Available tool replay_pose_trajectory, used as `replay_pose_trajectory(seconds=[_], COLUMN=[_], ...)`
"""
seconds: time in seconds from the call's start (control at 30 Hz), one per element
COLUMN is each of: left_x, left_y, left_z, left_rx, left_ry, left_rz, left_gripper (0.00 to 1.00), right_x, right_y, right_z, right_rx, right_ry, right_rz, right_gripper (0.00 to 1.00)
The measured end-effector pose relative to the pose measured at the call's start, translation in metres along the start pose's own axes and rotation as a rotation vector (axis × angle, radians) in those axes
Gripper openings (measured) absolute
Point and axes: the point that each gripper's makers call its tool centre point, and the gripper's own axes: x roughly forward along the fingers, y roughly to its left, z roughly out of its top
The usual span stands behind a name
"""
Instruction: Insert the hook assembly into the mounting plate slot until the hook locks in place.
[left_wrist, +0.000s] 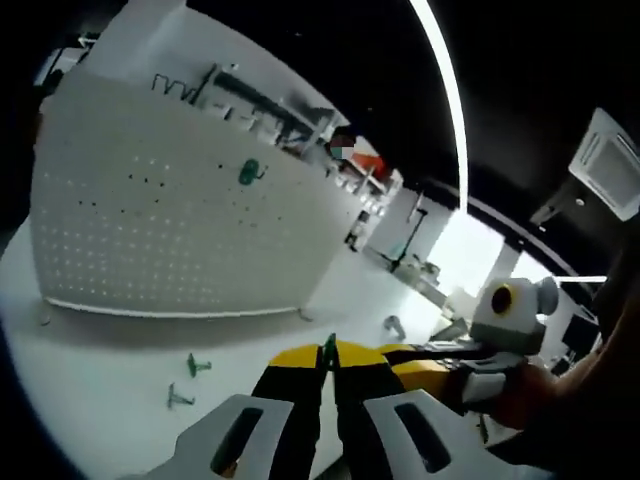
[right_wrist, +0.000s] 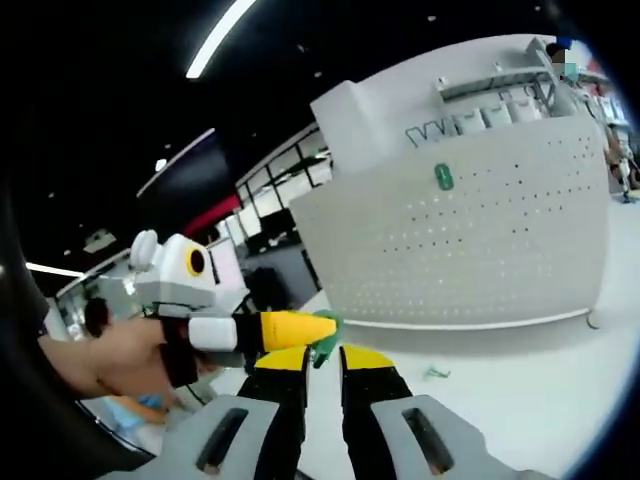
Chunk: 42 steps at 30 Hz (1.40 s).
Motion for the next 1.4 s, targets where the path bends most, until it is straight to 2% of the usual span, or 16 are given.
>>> replay_pose_trajectory(seconds=[0.23,0.3,0.63,0.8,1.0,1.03,1.1,1.17,1.23,1.4], left_x=[-0.001,-0.001,-0.002,-0.002,-0.002,-0.001,-0.001,-0.002,-0.002,-0.001], left_y=[0.0,0.0,-0.001,-0.002,-0.003,-0.003,-0.002,0.001,0.002,0.012], left_z=[-0.003,-0.004,-0.006,-0.007,-0.008,-0.009,-0.011,-0.014,-0.014,-0.02], left_rx=[-0.12,-0.132,-0.253,-0.238,-0.167,-0.124,-0.106,-0.033,-0.011,0.007], left_ry=[-0.053,-0.06,-0.109,-0.115,-0.109,-0.103,-0.085,-0.058,-0.045,0.002], left_rz=[-0.029,-0.028,-0.054,-0.053,-0.054,-0.054,-0.043,-0.024,-0.011,0.044], left_gripper=[0.03,0.03,0.03,0.03,0.05,0.05,0.05,0.05,0.09,0.35], right_x=[0.002,0.002,0.002,0.002,0.001,0.001,0.002,0.001,0.001,-0.002], right_y=[0.002,0.002,0.006,0.005,0.001,0.001,-0.002,-0.005,-0.008,-0.016], right_z=[-0.002,-0.003,-0.004,-0.006,-0.007,-0.007,-0.008,-0.011,-0.011,-0.008], right_rx=[0.018,0.017,0.096,0.121,0.1,0.09,0.078,0.062,0.044,-0.009], right_ry=[0.008,0.01,0.002,0.007,0.009,0.013,0.019,0.032,0.035,0.036], right_rz=[0.002,0.002,0.028,0.024,0.003,0.001,-0.012,-0.028,-0.038,-0.064], right_gripper=[0.09,0.08,0.03,0.02,0.0,0.0,0.0,0.0,0.0,0.0])
